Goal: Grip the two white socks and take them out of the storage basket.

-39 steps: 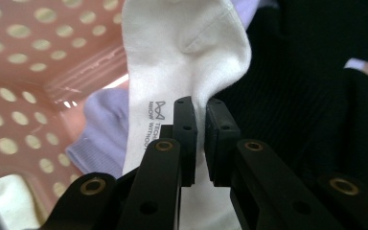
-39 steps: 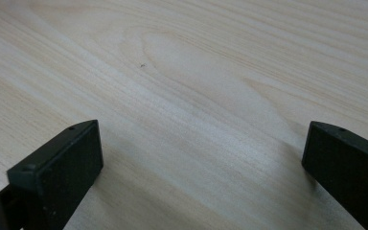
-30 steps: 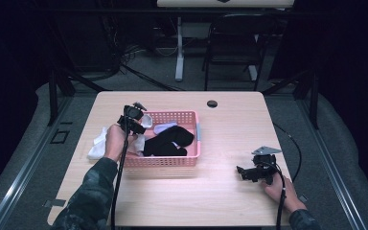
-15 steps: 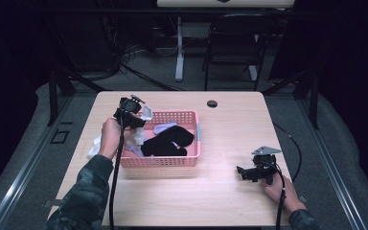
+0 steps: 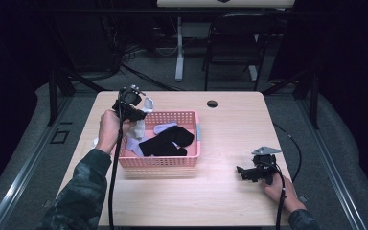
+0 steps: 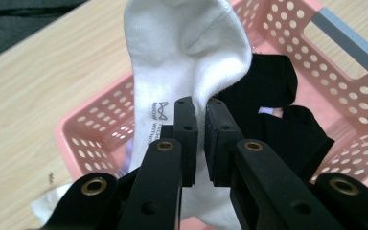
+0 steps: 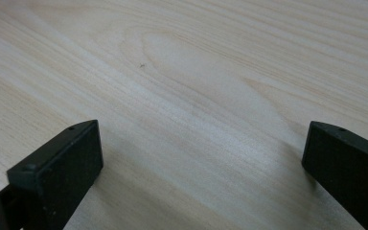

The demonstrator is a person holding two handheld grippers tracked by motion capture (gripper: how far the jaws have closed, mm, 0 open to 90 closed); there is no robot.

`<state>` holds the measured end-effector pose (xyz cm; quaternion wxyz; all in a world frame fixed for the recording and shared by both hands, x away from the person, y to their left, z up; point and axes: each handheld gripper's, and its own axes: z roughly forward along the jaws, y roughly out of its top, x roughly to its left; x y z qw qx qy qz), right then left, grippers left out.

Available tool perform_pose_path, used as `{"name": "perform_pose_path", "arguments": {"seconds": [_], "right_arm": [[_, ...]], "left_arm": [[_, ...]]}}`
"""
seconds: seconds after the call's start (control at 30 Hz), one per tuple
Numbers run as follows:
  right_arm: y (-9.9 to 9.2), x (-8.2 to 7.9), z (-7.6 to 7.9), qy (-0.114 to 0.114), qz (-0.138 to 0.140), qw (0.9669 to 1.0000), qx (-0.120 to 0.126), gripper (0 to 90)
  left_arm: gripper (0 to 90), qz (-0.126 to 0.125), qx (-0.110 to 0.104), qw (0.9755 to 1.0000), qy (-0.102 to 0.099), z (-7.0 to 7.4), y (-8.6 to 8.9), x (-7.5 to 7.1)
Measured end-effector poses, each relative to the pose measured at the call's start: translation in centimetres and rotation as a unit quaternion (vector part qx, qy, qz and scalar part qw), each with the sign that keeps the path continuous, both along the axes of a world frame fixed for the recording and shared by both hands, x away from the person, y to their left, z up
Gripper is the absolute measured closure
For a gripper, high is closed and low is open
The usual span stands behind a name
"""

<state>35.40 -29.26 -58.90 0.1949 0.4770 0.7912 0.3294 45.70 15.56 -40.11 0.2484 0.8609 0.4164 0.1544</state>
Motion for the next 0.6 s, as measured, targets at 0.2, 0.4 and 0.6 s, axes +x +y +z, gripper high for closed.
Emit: {"name": "perform_pose_path", "arguments": {"seconds": [0.2, 0.4, 0.6], "right_arm": [[0.0, 0.0, 0.0, 0.0, 0.0, 1.0, 0.0, 0.0], [0.0, 0.0, 0.0, 0.0, 0.0, 1.0, 0.0, 0.0], [0.0, 0.0, 0.0, 0.0, 0.0, 1.0, 0.0, 0.0]], "left_arm": [[84.7, 0.002, -0.006, 0.9999, -0.014, 1.6, 0.5, -0.2], [84.7, 0.003, -0.005, 0.9997, -0.025, 3.0, 0.8, -0.4], [84.7, 0.015, -0.008, 0.9991, -0.039, 4.6, 1.9, -0.4]]}}
